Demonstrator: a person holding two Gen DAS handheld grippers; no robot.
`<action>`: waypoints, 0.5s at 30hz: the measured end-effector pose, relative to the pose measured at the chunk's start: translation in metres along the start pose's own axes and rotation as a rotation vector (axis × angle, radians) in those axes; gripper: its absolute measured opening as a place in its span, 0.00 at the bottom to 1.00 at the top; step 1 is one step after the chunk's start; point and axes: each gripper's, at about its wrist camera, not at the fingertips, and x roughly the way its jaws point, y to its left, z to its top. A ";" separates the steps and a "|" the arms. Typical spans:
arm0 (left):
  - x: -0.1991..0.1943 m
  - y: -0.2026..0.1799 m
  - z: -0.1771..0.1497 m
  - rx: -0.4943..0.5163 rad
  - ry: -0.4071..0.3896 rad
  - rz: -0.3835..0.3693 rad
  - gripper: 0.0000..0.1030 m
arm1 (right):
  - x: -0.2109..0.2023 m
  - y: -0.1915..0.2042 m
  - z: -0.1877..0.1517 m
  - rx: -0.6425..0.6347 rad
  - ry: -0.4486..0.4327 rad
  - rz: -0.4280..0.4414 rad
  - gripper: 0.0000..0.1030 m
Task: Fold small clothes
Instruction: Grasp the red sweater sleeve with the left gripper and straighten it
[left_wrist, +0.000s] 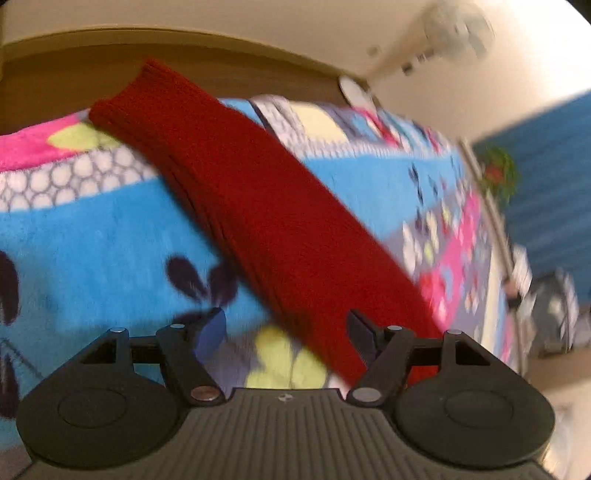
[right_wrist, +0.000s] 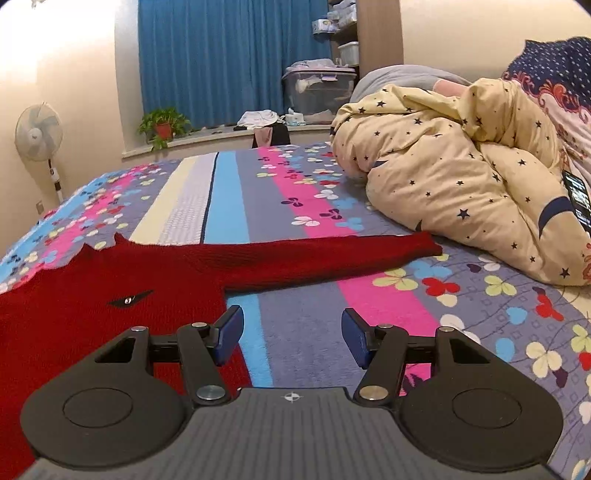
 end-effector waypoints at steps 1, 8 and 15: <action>0.002 0.001 0.004 -0.008 -0.021 0.003 0.75 | 0.001 0.003 0.000 -0.011 0.003 -0.001 0.59; 0.009 0.002 0.013 0.007 -0.120 0.021 0.30 | 0.006 0.014 -0.002 -0.055 0.016 -0.011 0.59; -0.001 0.006 0.009 0.020 -0.143 0.030 0.19 | 0.007 0.012 -0.002 -0.057 0.020 -0.026 0.59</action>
